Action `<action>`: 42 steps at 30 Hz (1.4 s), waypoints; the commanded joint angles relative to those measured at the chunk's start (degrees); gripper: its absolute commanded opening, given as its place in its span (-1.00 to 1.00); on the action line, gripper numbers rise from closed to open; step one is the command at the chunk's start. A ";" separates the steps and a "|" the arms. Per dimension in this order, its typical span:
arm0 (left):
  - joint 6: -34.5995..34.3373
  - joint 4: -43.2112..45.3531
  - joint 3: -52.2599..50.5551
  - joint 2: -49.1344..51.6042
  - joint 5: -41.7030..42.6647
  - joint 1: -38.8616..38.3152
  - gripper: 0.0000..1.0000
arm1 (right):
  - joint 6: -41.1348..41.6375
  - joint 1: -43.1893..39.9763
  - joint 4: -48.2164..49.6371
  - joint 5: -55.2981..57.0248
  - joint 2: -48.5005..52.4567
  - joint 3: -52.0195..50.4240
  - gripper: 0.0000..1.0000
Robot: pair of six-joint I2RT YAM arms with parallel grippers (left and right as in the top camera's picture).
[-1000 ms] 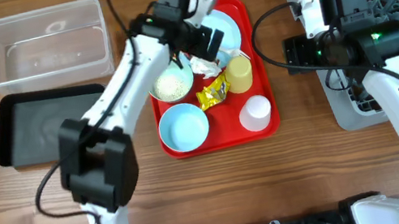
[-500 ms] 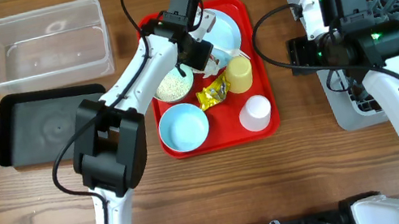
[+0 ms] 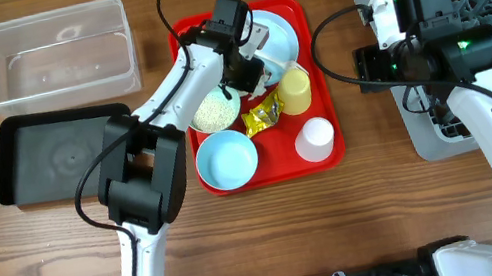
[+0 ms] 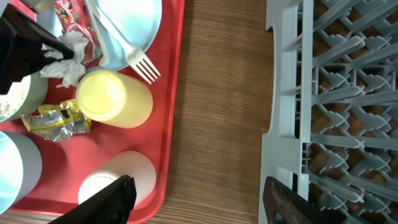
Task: Sort waste into correct bins and load items into the dishwasher rack
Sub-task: 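Carry the tissues with the left gripper into the clear bin and release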
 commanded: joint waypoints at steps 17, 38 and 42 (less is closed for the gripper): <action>-11.56 3.32 0.72 -16.37 -1.09 10.14 -0.92 | 0.20 -0.22 -0.04 0.74 0.04 1.16 0.36; -13.09 4.92 0.70 -17.20 -2.21 33.00 1.00 | 0.61 -0.22 1.90 0.07 0.04 1.16 0.38; -12.17 4.11 0.70 -17.20 3.85 28.59 0.96 | 0.66 -0.22 2.32 0.04 0.04 0.90 0.38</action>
